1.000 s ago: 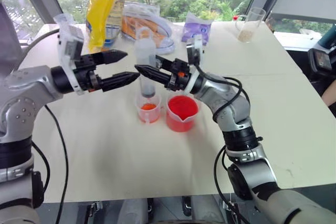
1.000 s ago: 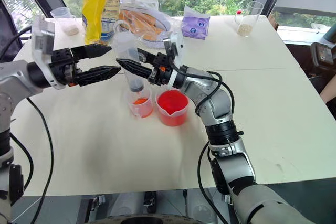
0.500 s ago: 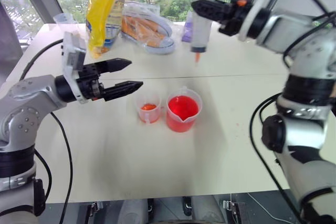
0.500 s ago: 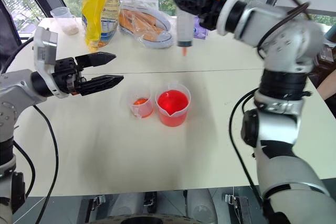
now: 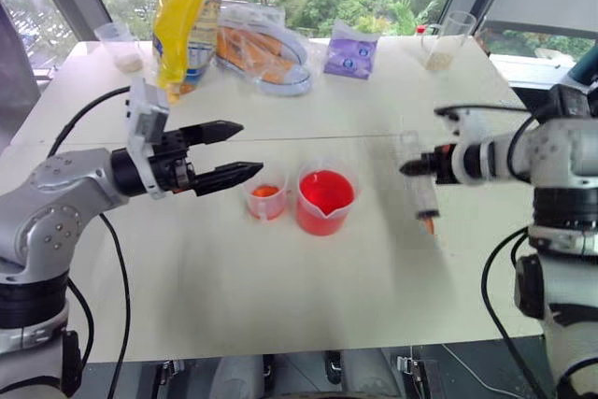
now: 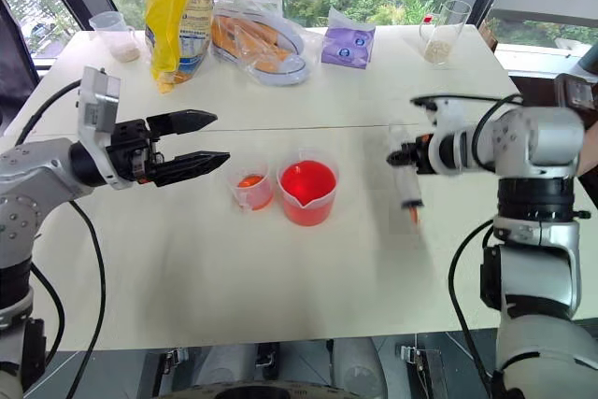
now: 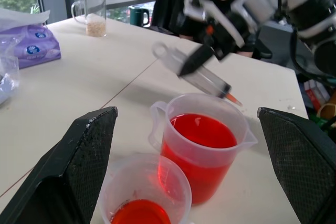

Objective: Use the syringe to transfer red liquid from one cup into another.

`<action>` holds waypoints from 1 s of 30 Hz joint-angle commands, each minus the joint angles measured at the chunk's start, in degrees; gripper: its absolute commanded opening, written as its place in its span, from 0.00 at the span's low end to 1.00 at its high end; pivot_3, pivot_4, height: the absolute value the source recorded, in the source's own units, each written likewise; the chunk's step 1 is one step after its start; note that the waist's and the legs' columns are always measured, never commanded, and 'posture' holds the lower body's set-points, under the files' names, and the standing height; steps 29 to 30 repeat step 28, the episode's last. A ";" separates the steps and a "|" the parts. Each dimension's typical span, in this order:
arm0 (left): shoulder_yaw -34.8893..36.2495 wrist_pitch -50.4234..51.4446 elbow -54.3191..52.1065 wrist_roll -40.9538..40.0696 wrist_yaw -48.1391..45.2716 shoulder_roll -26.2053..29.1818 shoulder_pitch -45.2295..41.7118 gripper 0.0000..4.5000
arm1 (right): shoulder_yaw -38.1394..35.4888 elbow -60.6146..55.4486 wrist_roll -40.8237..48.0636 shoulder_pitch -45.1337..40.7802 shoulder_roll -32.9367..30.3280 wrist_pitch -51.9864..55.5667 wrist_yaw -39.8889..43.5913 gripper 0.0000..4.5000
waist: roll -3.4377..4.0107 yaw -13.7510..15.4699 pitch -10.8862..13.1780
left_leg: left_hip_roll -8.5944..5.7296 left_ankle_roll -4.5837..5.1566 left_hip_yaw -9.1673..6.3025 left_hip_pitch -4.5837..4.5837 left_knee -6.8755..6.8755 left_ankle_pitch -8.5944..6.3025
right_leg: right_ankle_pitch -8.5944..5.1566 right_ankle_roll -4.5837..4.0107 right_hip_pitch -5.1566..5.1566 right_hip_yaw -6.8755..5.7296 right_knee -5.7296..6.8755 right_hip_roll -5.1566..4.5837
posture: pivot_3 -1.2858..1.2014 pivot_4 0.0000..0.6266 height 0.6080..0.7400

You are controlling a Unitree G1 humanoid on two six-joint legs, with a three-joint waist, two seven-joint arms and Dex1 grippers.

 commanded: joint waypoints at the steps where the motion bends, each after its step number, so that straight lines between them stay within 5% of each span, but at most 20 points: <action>1: 1.08 0.31 -2.42 -1.54 0.41 0.76 -0.13 0.98 | -0.15 -3.99 -1.12 1.35 0.05 -1.61 0.65 0.31 | 0.00 -0.20 0.00 | 0.03 0.00 0.01 0.00 0.01 0.00 | 0.01 0.02 0.00 0.02 0.00 0.04 | 0.52 0.24 1.00; 4: 1.06 0.52 -2.80 -1.77 0.79 0.93 0.00 0.98 | -0.38 -3.87 -2.40 3.36 0.75 -2.94 0.79 0.31 | -0.01 -0.12 0.00 | 0.07 0.00 -0.02 0.02 0.01 0.00 | 0.01 0.05 0.00 0.01 0.01 0.11 | 0.52 0.24 1.00; 9: 1.12 0.81 -3.41 -1.97 1.04 1.37 0.59 1.00 | -1.59 -3.88 -3.32 4.20 1.44 -3.18 1.77 0.86 | -0.02 0.01 0.00 | 0.06 0.00 -0.01 0.03 0.02 0.00 | 0.01 0.06 0.02 0.02 0.01 0.12 | 0.52 0.24 1.00; 11: 1.02 0.87 -3.70 -2.01 0.93 1.61 0.97 1.00 | -1.80 -4.34 -3.36 4.03 1.48 -2.97 2.29 0.98 | -0.02 0.01 -0.01 | 0.06 0.00 -0.01 0.03 0.03 0.00 | 0.01 0.06 0.02 0.02 0.01 0.12 | 0.52 0.24 1.00; 23: 3.95 2.07 -5.39 -4.44 -1.60 6.42 5.66 1.00 | 5.86 -21.79 1.71 5.57 -18.13 -16.32 26.05 0.98 | 0.00 0.00 0.07 | 0.09 0.03 -0.03 0.03 0.02 -0.02 | -0.09 -0.03 0.01 0.00 -0.06 0.13 | 0.52 0.24 1.00; 27: 4.93 2.26 -6.18 -4.77 -2.51 8.47 7.75 1.00 | -0.80 -29.51 9.40 8.13 -25.62 -21.33 40.42 0.98 | 0.07 0.10 0.15 | 0.10 0.02 -0.01 0.04 0.02 -0.02 | -0.14 -0.08 0.01 0.02 -0.07 0.11 | 0.52 0.24 1.00; 30: 5.17 2.38 -6.26 -5.01 -2.66 8.83 8.14 1.00 | -1.67 -30.58 10.13 9.44 -26.85 -21.93 41.87 0.98 | 0.07 0.10 0.15 | 0.10 0.02 -0.02 0.04 0.02 -0.03 | -0.14 -0.07 0.01 0.01 -0.07 0.11 | 0.52 0.24 1.00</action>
